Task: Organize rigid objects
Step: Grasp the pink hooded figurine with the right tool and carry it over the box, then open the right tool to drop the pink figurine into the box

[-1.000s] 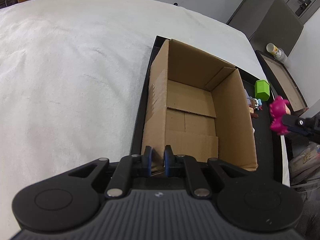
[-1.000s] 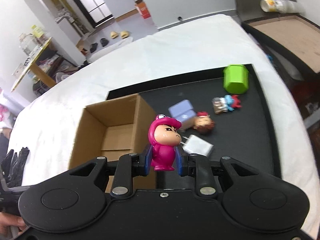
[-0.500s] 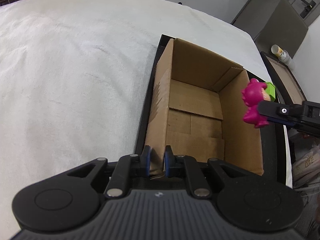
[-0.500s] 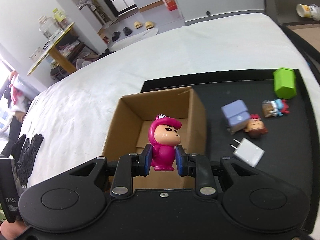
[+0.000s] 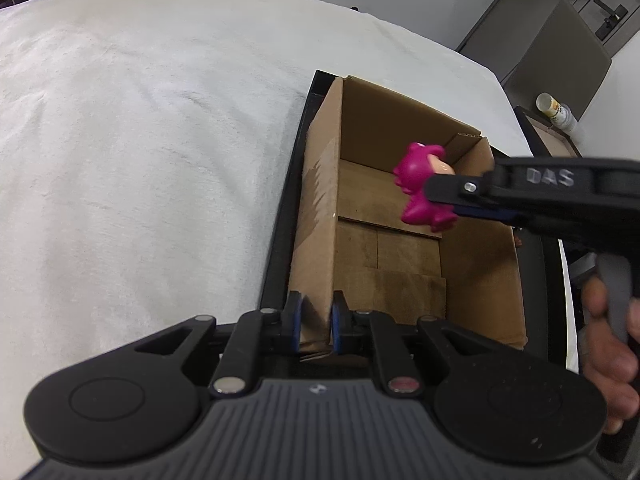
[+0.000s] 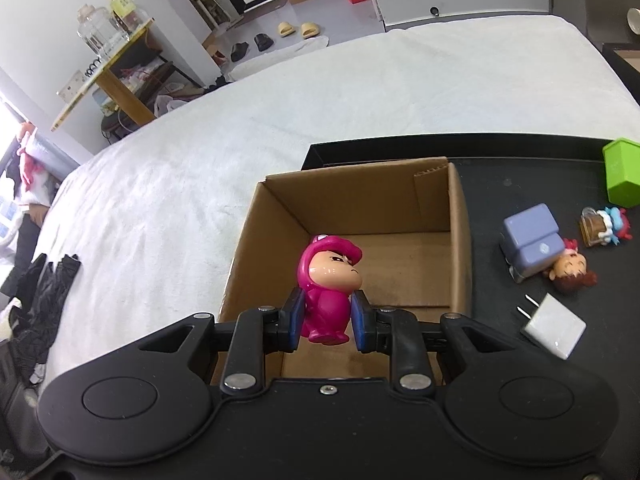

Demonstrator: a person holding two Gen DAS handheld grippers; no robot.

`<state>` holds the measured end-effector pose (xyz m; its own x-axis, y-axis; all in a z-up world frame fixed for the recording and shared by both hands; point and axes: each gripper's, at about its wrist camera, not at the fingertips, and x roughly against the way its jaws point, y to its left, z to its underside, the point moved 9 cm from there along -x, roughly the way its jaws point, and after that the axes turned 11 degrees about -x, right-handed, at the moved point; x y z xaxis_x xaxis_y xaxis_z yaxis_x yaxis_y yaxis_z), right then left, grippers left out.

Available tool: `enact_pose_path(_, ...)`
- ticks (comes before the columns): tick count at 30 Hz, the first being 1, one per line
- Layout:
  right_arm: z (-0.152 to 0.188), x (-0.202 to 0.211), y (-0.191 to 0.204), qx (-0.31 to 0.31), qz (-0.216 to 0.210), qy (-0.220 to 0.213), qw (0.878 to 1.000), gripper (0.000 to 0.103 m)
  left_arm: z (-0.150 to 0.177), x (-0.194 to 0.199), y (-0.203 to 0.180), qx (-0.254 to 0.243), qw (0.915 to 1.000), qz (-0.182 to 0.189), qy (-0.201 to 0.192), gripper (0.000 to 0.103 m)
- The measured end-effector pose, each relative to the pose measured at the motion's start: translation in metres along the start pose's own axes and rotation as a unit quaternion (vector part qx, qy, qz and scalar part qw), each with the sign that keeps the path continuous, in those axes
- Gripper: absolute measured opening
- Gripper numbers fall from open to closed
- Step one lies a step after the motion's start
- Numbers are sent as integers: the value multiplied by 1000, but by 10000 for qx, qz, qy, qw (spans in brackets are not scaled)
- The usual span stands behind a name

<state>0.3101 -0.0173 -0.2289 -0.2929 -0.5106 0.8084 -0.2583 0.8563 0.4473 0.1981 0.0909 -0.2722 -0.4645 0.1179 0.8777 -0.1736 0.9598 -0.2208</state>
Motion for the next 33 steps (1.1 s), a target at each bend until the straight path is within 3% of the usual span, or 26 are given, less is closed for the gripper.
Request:
enact_pose_path(8, -6, -19, 12, 139, 66, 23, 9999, 25, -1, -1, 2, -7, 10000, 41, 36, 13)
enact_pose_path(14, -9, -25, 23, 129, -139, 65, 9998, 29, -2, -2, 1, 13, 10000, 35, 63, 13)
enact_pose_path(18, -8, -16, 17, 119, -89, 12, 9999, 30, -3, -2, 3, 29, 10000, -1, 89, 13)
enact_pose_path(24, -6, 4, 4, 182, 39, -133, 9997, 43, -4, -3, 1, 83, 9999, -49, 137, 13)
enact_pose_path(33, -10, 45, -20, 239, 45, -358, 9991, 50, -4, -4, 0, 51, 9998, -105, 156, 13)
